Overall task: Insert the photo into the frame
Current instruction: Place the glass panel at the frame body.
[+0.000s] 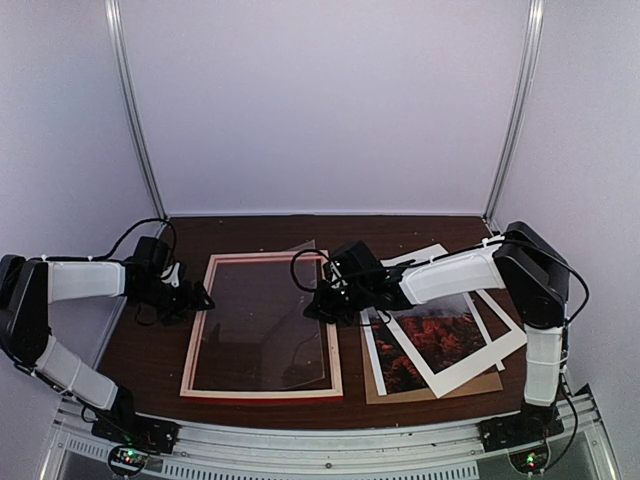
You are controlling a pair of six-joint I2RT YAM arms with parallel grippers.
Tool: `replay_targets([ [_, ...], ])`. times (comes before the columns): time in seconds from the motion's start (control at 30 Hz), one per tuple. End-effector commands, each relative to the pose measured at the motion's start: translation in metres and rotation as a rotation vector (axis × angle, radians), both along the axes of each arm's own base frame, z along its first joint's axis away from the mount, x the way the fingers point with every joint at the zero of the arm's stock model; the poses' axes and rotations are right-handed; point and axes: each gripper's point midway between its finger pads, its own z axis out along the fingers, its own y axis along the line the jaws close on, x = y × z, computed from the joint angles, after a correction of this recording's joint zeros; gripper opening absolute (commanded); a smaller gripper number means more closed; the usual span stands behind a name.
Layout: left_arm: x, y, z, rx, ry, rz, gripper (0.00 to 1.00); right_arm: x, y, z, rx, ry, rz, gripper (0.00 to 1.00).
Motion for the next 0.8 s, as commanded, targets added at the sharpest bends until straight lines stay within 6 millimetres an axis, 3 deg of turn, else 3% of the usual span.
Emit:
replay_targets([
  [0.0,0.007,-0.0004,0.0116,0.015,-0.049,-0.013,0.89,0.0102,-0.0027,0.0053,-0.013,-0.026,-0.026,0.0],
  [0.77,0.0081,0.0017,0.0155,0.027,-0.059,-0.008,0.91,0.0103,-0.0028,0.0026,-0.034,-0.027,-0.012,0.0],
])
